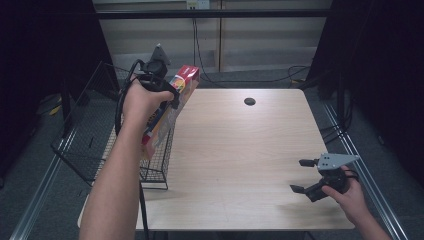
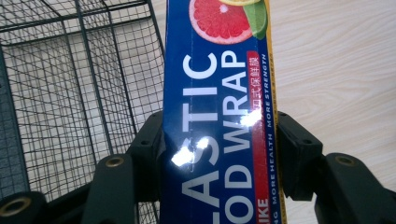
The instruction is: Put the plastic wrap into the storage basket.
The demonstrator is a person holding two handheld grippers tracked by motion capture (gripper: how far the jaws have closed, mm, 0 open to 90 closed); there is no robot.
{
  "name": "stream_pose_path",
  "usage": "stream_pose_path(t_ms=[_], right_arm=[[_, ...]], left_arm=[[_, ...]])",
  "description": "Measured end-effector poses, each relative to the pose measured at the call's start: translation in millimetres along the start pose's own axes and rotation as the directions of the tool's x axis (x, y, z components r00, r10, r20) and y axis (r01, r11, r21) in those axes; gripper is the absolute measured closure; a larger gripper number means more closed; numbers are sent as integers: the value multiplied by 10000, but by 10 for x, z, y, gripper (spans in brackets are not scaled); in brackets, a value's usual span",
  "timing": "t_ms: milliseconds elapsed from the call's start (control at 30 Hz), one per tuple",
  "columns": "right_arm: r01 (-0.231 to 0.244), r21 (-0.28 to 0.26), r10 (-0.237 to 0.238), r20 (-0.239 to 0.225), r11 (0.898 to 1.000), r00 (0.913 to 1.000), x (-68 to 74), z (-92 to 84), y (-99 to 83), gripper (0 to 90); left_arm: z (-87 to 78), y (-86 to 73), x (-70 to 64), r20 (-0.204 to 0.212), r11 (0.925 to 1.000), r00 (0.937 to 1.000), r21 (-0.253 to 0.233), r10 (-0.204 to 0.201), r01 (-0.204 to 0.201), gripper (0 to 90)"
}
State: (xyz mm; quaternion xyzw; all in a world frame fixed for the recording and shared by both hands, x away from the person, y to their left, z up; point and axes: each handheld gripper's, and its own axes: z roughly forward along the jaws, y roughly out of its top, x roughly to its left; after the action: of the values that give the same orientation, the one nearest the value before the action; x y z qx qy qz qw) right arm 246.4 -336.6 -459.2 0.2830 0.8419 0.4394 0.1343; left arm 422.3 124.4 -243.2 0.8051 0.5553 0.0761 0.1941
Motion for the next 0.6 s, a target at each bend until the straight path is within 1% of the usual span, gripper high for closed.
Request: stream_pose_path(t_ms=[33, 67, 133, 167, 200, 233, 267, 333, 467, 500, 600], right_arm=[[-5, -8, 5, -15, 10000, 10000, -1, 0, 0, 41], [-6, 10, 6, -35, 10000, 10000, -4, -2, 1, 41], [-5, 5, 5, 22, 10000, 10000, -6, -2, 0, 41], [-17, 12, 17, -26, 10000, 10000, -4, -2, 0, 41], [-8, 3, 8, 11, 10000, 10000, -1, 0, 0, 41], [7, -1, -7, 0, 10000, 10000, 1, -1, 0, 41], [11, 3, -11, 7, 10000, 10000, 1, 0, 1, 41], [-9, -3, 9, 2, 10000, 10000, 1, 1, 0, 41], [26, 6, -26, -6, 10000, 10000, -7, 4, 0, 41], [19, 9, -19, -22, 10000, 10000, -8, 6, 0, 41], [-3, -7, 3, -11, 10000, 10000, -9, 9, 0, 41]], left_arm=[[-15, 2, 19, -20, 9998, 9999, 80, 156, -156, 443], [-15, -3, 19, -39, 10000, 10000, -9, 34, -34, 443], [-29, -6, 34, -13, 10000, 10000, 41, -34, 34, 443], [-33, -8, 42, 14, 10000, 10000, 9, -25, 25, 443], [-44, -12, 46, -47, 9999, 9999, 5, -124, 124, 443], [-58, -12, 65, -4, 10000, 10000, 92, 1, 0, 443], [-73, -22, 83, -14, 9999, 9999, -16, -120, 120, 443], [-85, -24, 101, -47, 10000, 10000, 12, -40, 40, 443], [-123, -45, 141, -112, 9995, 9995, -101, -302, 300, 443], [-137, -48, 160, -125, 9997, 9996, -74, -243, 242, 443], [-162, -68, 207, -194, 9992, 9991, -120, -372, 370, 443]])
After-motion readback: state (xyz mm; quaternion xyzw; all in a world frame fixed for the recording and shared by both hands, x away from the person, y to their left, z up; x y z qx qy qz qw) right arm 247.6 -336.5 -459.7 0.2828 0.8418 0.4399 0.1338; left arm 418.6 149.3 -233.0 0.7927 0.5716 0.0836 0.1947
